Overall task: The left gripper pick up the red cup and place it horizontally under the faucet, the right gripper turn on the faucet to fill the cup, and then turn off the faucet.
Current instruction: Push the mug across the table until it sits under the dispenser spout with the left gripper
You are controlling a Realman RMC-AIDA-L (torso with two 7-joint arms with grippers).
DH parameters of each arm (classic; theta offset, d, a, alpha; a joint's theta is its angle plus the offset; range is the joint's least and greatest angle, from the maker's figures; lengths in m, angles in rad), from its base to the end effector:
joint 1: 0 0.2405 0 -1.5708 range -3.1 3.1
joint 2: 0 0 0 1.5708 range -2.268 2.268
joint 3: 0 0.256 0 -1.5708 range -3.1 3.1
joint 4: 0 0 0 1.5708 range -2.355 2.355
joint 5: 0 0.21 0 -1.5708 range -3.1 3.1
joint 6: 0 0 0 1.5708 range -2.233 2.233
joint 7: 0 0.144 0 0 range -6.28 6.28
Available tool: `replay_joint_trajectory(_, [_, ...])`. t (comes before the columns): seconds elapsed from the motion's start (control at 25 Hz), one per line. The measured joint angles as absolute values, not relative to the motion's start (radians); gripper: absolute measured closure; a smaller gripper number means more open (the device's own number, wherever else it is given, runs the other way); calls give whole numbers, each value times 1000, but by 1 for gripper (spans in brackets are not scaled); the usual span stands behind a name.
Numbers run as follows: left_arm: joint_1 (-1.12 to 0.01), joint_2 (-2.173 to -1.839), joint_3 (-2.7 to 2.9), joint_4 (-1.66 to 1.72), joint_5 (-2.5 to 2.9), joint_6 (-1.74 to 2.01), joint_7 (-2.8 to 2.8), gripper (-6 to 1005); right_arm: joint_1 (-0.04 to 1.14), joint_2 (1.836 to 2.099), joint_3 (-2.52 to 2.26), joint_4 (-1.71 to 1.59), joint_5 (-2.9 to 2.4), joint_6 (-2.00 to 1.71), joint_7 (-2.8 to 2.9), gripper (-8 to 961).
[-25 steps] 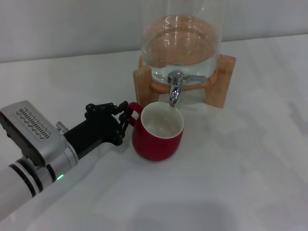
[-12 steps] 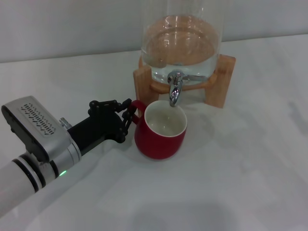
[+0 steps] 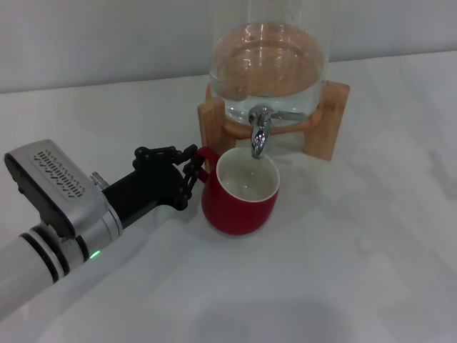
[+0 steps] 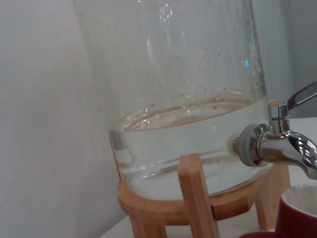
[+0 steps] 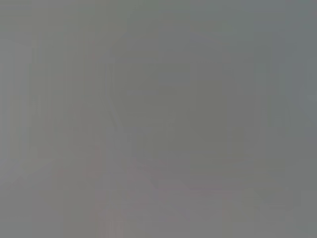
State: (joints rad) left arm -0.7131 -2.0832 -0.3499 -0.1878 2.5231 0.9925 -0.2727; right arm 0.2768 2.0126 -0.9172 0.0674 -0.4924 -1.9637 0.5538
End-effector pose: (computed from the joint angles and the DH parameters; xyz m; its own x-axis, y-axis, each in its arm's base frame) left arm -0.2234 0.3483 -0.1173 0.8788 -0.0552 0.4741 0.2462 -0.7985 -0.5494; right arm 0.3364 0.2232 0.0750 0.3793 0.4859 -0.7874 -0.7959 -0.2627 -0.5454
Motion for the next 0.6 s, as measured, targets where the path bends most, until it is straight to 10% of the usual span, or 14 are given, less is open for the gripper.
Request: replay_joint_trajectory(0.6, [-716,-2085,-358,-197,2545,952,-273,842,279,2013,-917,67,-492,-1966,554,194])
